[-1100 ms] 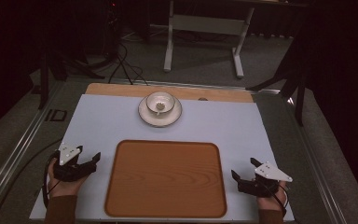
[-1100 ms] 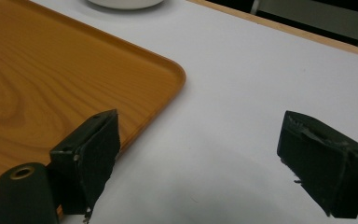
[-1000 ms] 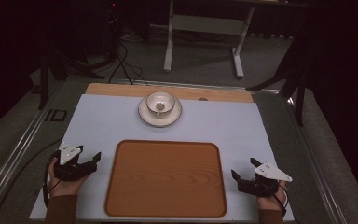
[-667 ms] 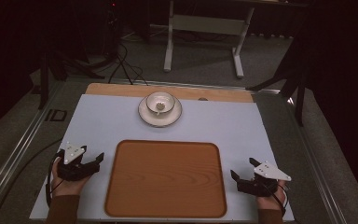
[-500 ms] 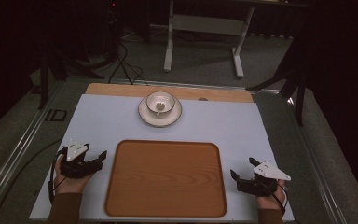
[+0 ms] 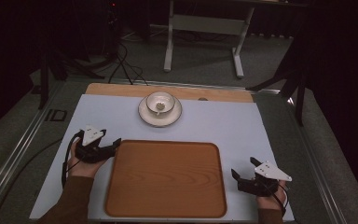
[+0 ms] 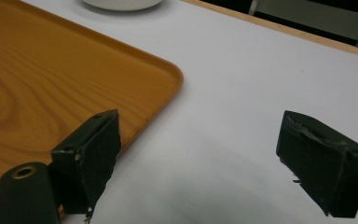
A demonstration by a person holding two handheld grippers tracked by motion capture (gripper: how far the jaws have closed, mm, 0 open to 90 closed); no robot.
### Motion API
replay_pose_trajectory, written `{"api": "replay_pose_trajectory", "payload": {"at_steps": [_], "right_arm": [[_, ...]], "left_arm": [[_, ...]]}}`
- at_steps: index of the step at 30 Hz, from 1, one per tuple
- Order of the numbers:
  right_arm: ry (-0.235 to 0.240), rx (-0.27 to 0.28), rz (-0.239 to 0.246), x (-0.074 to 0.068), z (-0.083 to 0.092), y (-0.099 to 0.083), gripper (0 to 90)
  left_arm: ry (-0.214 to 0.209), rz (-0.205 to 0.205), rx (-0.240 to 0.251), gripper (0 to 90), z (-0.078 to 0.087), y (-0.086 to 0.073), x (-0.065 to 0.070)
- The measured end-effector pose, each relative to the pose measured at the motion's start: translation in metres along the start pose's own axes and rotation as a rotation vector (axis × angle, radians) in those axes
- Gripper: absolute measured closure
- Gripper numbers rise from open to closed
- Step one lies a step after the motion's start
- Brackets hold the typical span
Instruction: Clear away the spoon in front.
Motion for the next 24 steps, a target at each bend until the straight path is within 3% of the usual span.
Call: {"api": "replay_pose_trajectory", "payload": {"at_steps": [5,11,24], "right_arm": [[-0.003,0.009,-0.006,0.002,0.001,0.001,13.6],[-0.001,0.006,-0.004,0.001,0.000,0.000,13.6],[-0.005,0.009,-0.008,0.003,0.001,0.001,13.7]], "left_arm": [[-0.036,-0.041,0.014,41.0,-0.012,0.018,0.002],[-0.074,-0.069,0.010,42.7,-0.029,0.032,0.009],[-0.124,-0.062,0.016,51.1,-0.059,0.052,0.016]]}}
Point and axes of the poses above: each handheld gripper's, and its own axes: z roughly backward along the jaws, y roughly out of its top, x roughly to its right, the point moved 9 cm from there along -z, roughly forward along the jaws, and after that the axes turned 15 degrees about -z, right-handed, at the moved point
